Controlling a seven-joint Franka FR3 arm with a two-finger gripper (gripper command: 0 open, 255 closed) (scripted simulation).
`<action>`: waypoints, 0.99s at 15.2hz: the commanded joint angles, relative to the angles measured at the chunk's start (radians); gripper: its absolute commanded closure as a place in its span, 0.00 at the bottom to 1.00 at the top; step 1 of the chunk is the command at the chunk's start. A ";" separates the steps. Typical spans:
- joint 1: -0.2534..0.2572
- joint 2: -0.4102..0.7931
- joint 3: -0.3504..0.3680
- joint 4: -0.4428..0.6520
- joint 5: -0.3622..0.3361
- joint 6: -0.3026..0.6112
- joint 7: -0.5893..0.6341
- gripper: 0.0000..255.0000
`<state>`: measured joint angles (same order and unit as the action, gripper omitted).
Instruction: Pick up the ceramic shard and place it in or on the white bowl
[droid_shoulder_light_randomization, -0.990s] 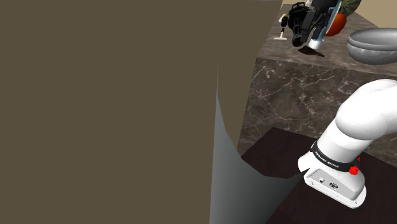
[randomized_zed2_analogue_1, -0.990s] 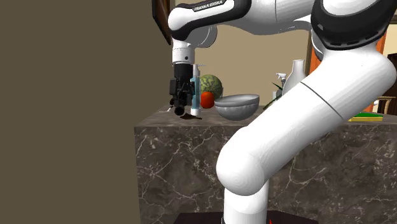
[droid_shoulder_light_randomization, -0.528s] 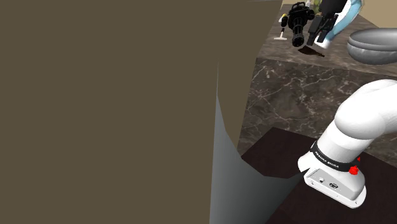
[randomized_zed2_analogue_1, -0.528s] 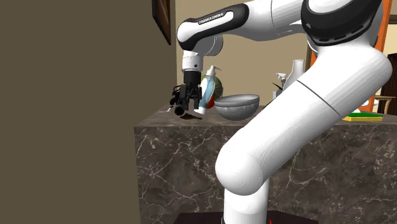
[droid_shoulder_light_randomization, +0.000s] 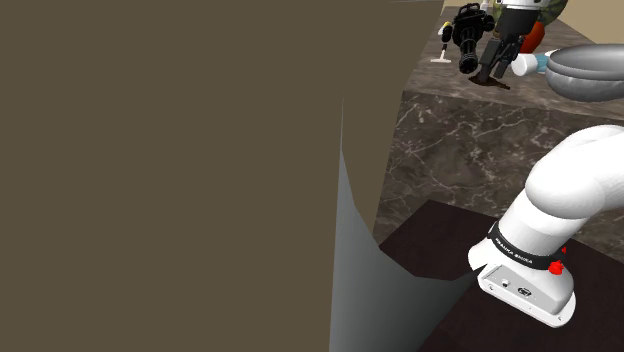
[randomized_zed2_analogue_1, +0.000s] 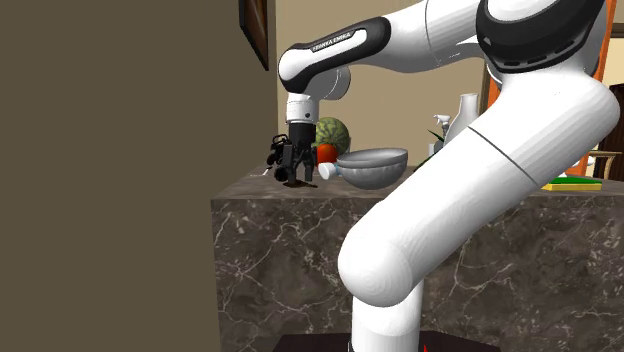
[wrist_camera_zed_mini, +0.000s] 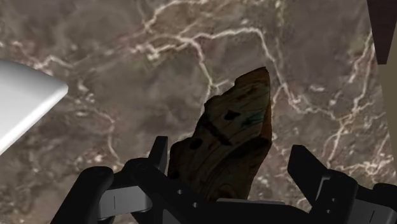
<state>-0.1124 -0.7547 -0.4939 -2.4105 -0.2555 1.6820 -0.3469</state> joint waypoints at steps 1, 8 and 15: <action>0.000 0.000 0.000 -0.001 0.000 0.001 0.000 0.00; 0.000 0.000 -0.001 -0.003 -0.001 0.003 0.000 1.00; 0.001 0.001 0.003 0.012 0.003 -0.011 0.000 1.00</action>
<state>-0.1132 -0.7560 -0.4935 -2.3930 -0.2578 1.6807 -0.3488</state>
